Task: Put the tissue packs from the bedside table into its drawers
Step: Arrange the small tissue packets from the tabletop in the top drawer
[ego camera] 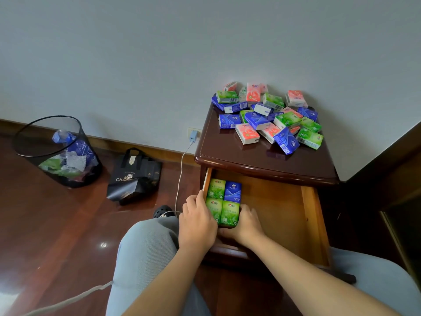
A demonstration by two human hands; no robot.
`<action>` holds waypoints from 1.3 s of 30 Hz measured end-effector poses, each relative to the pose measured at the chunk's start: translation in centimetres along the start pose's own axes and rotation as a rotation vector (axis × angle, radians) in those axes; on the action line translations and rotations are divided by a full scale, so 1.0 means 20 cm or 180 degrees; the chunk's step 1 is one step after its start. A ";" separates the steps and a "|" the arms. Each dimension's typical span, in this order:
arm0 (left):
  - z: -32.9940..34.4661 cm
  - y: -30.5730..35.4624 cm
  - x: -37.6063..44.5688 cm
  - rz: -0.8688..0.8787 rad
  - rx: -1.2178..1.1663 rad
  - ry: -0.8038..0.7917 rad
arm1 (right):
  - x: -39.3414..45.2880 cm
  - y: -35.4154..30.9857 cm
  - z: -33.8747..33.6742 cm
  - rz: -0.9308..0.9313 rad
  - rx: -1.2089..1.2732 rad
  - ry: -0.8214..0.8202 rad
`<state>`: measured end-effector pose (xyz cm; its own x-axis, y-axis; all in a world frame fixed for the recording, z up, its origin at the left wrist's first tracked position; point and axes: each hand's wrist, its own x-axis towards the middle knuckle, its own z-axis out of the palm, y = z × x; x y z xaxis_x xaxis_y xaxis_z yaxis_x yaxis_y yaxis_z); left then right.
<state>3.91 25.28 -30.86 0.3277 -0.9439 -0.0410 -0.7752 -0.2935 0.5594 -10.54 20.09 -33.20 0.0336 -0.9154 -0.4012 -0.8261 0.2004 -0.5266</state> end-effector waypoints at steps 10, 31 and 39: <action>0.02 0.01 0.08 -0.0345 -0.0433 -0.0393 | 0.07 0.02 0.02 -0.0127 -0.0139 0.0355; 0.12 0.07 0.14 -0.0349 0.0211 -0.0293 | 0.40 -0.09 -0.03 0.0030 -0.0245 0.1242; 0.12 0.08 0.14 -0.0360 0.0256 -0.0303 | 0.37 -0.13 -0.11 0.0322 -0.0330 0.0688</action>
<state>2.35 21.74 -32.02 0.3656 -0.9131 -0.1805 -0.7783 -0.4062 0.4787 -9.39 11.99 -33.14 -0.1638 -0.9481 -0.2725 -0.8728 0.2680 -0.4080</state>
